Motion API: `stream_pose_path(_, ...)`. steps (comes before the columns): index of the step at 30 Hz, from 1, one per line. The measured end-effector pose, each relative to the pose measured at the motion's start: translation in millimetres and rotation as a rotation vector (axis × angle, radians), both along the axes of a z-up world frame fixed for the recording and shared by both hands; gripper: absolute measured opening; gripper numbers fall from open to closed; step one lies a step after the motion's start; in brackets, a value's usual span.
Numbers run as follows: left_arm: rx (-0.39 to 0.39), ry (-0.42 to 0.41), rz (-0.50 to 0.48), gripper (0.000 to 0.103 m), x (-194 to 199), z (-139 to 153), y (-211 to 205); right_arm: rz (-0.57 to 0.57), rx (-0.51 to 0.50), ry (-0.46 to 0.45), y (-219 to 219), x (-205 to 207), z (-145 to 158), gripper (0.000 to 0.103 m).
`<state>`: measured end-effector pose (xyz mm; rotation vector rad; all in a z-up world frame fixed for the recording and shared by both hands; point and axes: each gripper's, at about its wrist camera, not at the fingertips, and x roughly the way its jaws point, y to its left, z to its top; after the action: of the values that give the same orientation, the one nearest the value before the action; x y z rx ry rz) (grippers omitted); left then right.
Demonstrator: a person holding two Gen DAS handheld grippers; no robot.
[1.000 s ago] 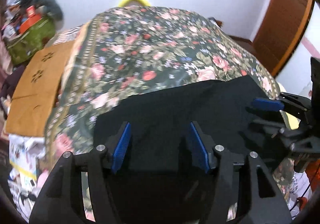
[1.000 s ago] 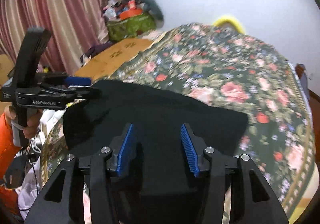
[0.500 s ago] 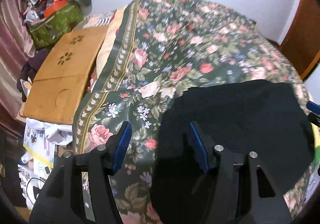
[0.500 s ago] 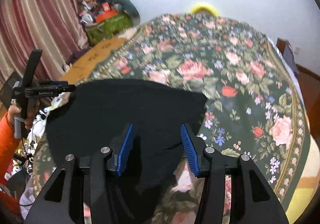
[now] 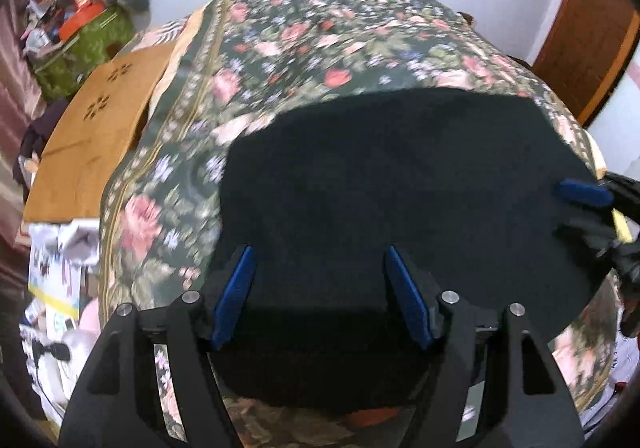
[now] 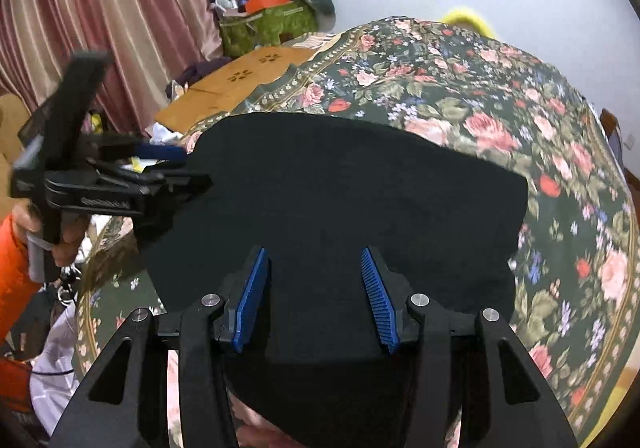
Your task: Fold small clothes
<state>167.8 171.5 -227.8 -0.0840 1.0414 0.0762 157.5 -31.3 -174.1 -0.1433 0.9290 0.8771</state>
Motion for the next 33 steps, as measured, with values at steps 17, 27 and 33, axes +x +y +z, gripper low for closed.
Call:
stream_pose_path(17, 0.048, -0.295, 0.108, 0.070, -82, 116, 0, -0.207, 0.108, -0.183, -71, -38, 97, 0.045)
stream_pose_path(27, 0.068, -0.661, -0.018, 0.070, -163, 225, -85, -0.200, 0.298, -0.427, -72, -120, 190, 0.045)
stream_pose_path(33, 0.075, -0.754, -0.016, 0.075, -203, 235, -109, -0.234, 0.343, -0.501, -75, -160, 200, 0.062)
